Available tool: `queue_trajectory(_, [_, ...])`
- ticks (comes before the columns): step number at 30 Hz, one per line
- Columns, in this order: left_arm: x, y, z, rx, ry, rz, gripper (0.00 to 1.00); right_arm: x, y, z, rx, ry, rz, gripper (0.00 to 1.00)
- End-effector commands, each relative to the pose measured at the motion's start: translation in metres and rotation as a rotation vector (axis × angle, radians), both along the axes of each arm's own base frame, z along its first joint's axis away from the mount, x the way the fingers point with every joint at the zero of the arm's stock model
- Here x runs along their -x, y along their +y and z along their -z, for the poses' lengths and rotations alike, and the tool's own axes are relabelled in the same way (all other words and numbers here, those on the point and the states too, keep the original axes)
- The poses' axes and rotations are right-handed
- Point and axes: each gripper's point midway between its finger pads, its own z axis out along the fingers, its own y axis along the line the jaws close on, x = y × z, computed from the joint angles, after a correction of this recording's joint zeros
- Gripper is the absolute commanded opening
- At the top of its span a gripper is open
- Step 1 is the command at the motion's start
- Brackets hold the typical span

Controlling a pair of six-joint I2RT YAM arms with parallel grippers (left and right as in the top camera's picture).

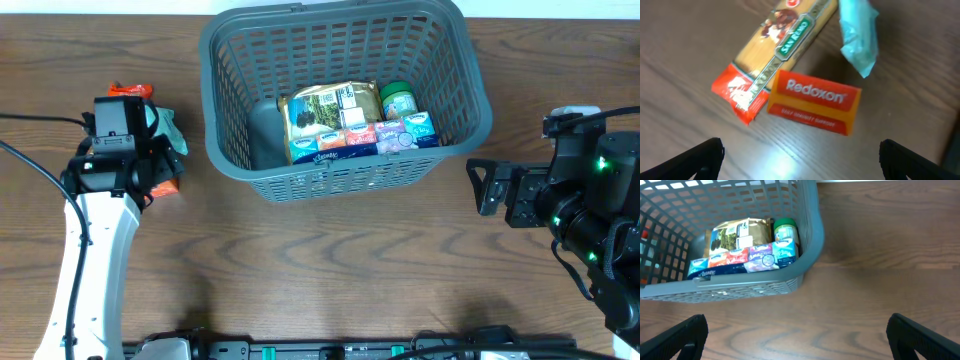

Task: Pack container
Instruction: 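Move the left gripper forward over the orange Redoxon box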

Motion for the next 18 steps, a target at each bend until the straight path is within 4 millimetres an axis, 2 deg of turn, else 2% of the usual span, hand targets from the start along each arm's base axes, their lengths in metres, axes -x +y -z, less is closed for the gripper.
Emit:
queue_trajectory(1, [-0.003, -0.005, 0.006, 0.040, 0.022, 0.074, 0.99, 0.001, -0.002, -0.001, -0.010, -0.001, 0.013, 0.99])
queue_trajectory(5, [-0.001, 0.007, 0.014, 0.067, 0.044, 0.040, 0.98, 0.001, -0.002, -0.001, -0.010, -0.001, 0.013, 0.99])
queue_trajectory(12, [-0.006, 0.008, 0.029, 0.147, 0.063, 0.062, 0.98, 0.001, -0.002, -0.001, -0.010, -0.001, 0.013, 0.99])
queue_trajectory(18, [-0.012, 0.000, 0.035, 0.178, 0.068, 0.100, 0.98, 0.001, -0.002, -0.001, -0.010, -0.001, 0.013, 0.99])
